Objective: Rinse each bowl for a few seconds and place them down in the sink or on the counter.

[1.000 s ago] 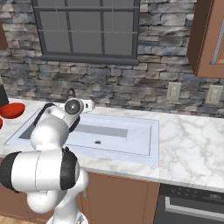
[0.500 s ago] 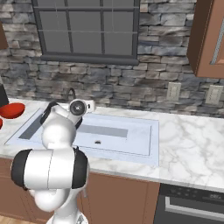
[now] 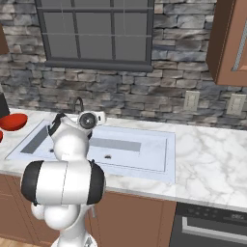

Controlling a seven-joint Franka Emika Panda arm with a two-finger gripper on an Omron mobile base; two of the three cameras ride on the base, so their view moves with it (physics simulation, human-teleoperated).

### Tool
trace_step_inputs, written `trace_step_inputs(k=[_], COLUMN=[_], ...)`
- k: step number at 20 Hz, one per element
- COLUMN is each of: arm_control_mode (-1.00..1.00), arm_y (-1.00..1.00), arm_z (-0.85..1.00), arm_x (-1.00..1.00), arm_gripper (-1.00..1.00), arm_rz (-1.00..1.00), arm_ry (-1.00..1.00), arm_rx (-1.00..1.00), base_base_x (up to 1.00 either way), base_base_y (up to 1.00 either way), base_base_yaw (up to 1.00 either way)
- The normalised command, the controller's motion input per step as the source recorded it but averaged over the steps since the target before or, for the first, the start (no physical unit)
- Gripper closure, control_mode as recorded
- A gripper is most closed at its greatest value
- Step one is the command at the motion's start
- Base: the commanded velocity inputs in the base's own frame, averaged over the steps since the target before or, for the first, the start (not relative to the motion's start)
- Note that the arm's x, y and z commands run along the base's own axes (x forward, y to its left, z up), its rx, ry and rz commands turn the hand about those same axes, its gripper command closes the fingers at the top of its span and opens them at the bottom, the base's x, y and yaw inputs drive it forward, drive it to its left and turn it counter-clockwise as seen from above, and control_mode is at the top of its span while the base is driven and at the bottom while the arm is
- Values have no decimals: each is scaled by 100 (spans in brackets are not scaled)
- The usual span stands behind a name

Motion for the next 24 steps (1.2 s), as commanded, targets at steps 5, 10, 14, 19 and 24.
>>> trace_step_inputs(k=[5, 10, 14, 19, 24], arm_control_mode=[-100, -100, -100, -100, -100], arm_y=[0, 1, 2, 0, 0], arm_z=[-1, -1, 0, -9, -15], arm_x=[0, 0, 1, 3, 0], arm_gripper=[-100, -100, -100, -100, -100], arm_rz=[0, 0, 0, 0, 0], arm_ry=[-2, -7, -10, -3, 0], arm_rx=[2, 5, 5, 4, 0], base_base_x=[0, 0, 0, 0, 0], base_base_y=[0, 0, 0, 0, 0], base_base_yaw=[0, 0, 0, 0, 0])
